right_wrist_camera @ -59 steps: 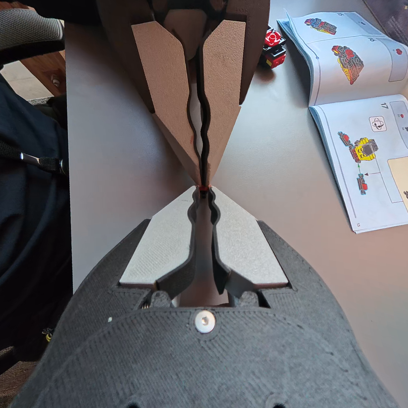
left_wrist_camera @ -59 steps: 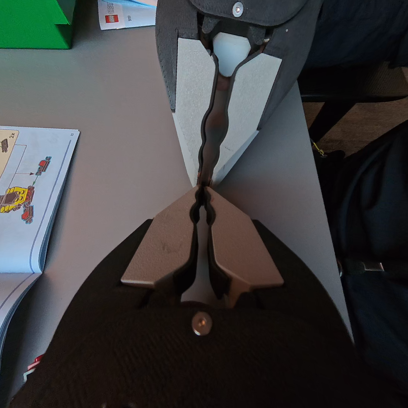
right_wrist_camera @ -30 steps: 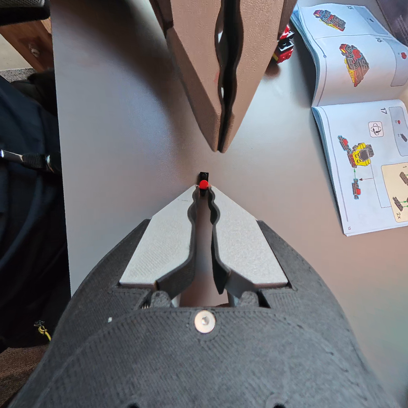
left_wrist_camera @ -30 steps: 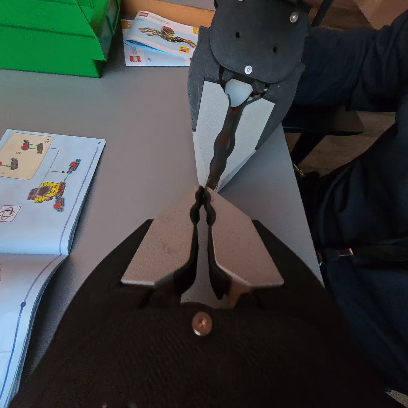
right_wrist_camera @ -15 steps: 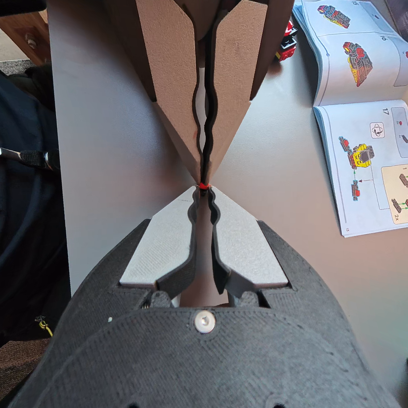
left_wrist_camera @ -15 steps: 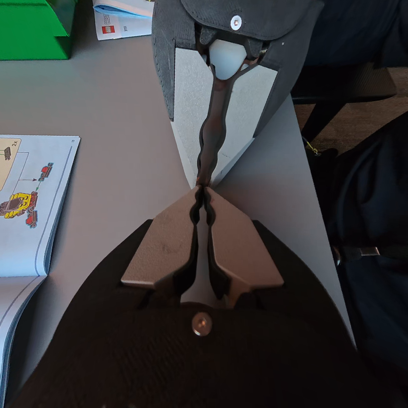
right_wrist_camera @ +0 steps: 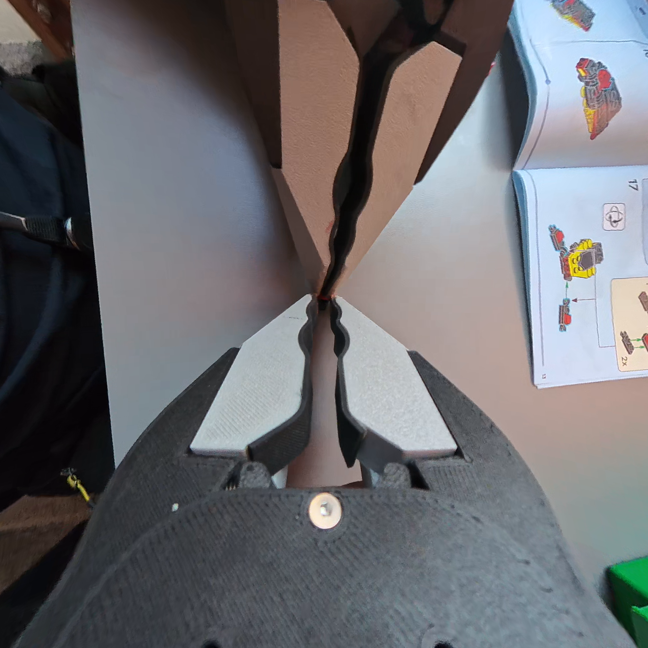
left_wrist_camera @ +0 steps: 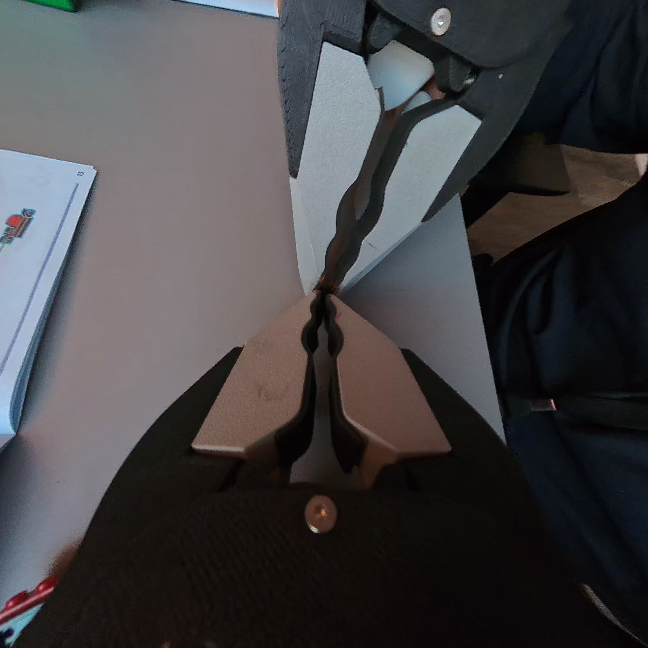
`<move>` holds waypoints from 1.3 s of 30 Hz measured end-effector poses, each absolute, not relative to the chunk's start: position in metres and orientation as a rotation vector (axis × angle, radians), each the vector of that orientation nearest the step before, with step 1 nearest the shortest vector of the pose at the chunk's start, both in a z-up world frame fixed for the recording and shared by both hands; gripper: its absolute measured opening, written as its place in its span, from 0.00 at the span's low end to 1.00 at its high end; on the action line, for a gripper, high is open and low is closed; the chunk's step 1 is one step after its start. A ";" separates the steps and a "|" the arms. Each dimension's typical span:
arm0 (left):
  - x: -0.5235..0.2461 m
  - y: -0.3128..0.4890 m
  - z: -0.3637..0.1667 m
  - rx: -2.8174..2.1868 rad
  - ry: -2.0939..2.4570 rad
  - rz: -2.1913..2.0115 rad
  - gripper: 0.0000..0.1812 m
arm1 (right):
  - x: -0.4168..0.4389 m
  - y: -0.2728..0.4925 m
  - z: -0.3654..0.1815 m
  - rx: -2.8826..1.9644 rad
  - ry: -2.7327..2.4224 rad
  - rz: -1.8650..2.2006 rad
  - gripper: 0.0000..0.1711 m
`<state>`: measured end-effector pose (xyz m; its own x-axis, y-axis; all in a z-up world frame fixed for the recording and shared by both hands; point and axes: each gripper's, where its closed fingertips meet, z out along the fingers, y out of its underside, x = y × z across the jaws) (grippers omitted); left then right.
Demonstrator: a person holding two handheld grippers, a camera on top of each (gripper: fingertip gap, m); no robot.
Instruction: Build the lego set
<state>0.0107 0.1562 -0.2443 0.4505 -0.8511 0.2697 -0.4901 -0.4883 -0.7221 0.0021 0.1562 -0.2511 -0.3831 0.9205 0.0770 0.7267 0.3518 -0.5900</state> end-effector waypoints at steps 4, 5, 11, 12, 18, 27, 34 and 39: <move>0.010 0.156 -0.244 -2.147 1.115 -0.872 0.00 | 0.003 0.157 -0.252 -1.463 -2.335 0.614 0.02; 0.010 0.156 -0.244 -2.147 1.114 -0.874 0.00 | 0.004 0.157 -0.252 -1.465 -2.359 0.594 0.02; 0.010 0.156 -0.245 -2.143 1.117 -0.862 0.00 | 0.005 0.157 -0.252 -1.504 -2.438 0.518 0.02; 0.010 0.156 -0.245 -2.142 1.117 -0.860 0.00 | 0.005 0.157 -0.252 -1.509 -2.442 0.503 0.02; 0.010 0.156 -0.244 -2.139 1.109 -0.849 0.00 | 0.005 0.158 -0.252 -1.522 -2.372 0.548 0.02; 0.007 0.157 -0.245 -2.156 1.093 -0.852 0.00 | 0.005 0.156 -0.241 -1.496 -2.080 0.829 0.08; 0.006 0.155 -0.240 -2.134 1.080 -0.890 0.00 | -0.002 0.159 -0.250 -1.482 -2.078 0.760 0.11; 0.003 0.159 -0.219 -2.056 0.994 -0.993 0.00 | -0.001 0.158 -0.250 -1.479 -2.050 0.785 0.11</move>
<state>0.0034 0.1587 -0.2189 0.4289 -0.8333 0.3488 -0.3497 -0.5092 -0.7864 -0.0014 0.1584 -0.2503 -0.2931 0.9544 0.0559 0.6730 0.2476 -0.6970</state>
